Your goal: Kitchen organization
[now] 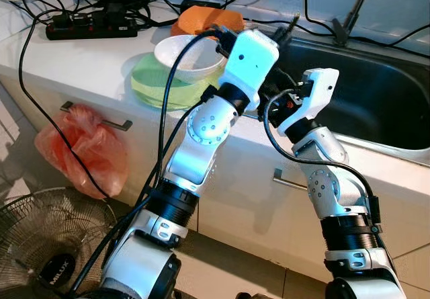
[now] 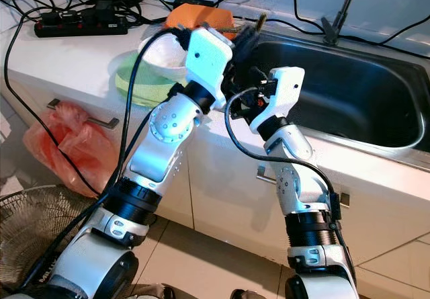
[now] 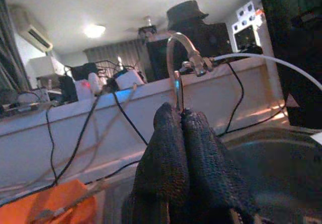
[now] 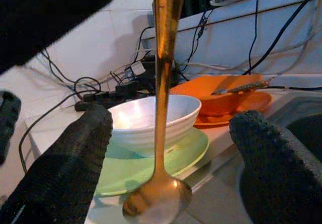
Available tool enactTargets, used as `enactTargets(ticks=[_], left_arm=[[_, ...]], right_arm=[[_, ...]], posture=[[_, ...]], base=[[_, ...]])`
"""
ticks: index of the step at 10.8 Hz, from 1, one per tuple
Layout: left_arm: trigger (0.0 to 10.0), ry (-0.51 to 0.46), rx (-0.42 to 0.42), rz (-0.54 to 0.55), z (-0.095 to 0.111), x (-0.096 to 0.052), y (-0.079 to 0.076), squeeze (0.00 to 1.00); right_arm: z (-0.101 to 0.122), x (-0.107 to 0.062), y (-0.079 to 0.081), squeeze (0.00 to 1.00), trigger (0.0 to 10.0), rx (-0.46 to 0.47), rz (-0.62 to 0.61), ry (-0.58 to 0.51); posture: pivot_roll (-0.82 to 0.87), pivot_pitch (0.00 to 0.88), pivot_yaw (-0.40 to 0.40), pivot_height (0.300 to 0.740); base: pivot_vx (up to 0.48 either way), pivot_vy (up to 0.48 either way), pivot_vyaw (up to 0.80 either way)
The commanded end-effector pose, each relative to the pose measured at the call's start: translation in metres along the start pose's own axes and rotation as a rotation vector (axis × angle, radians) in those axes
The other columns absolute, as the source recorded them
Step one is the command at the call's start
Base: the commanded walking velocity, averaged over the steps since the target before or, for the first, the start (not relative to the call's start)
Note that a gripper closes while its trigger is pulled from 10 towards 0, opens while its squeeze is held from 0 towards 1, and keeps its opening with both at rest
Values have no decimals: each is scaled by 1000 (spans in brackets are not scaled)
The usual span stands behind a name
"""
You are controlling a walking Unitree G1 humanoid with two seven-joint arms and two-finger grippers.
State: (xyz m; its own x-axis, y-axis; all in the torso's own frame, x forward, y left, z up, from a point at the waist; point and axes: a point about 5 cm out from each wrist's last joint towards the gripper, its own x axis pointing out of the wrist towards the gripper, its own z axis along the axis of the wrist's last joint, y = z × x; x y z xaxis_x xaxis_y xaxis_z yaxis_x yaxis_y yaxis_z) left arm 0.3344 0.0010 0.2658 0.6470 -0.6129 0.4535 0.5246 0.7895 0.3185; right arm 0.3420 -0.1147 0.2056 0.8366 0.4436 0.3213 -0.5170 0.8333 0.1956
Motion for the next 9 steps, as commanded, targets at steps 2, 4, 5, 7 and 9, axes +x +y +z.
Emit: enactTargets(ticks=[2, 4, 5, 7, 9], left_arm=[[10000, -17, -19, -39, 5, 2, -9, 0], [10000, -18, -23, -45, 6, 3, -10, 0], [10000, -18, -22, -46, 6, 3, -10, 0], [10000, -20, -20, -44, 7, 3, -9, 0], [10000, -24, -19, -34, 8, 3, -7, 0]], right_arm=[[6, 2, -4, 0, 10000, -7, -28, -31], [7, 2, -6, 0, 0, -5, -43, -36], [7, 2, -6, 0, 0, -4, -42, -37], [6, 2, -6, 0, 0, -3, -43, -35], [5, 2, -6, 0, 0, 0, -45, -34]], posture=[[-10, 89, -37, 740], [-9, 89, -37, 740], [-9, 89, -37, 740], [-6, 89, -37, 740], [-4, 91, -38, 740]], base=[[0, 0, 0], [0, 0, 0], [0, 0, 0], [0, 0, 0], [0, 0, 0]])
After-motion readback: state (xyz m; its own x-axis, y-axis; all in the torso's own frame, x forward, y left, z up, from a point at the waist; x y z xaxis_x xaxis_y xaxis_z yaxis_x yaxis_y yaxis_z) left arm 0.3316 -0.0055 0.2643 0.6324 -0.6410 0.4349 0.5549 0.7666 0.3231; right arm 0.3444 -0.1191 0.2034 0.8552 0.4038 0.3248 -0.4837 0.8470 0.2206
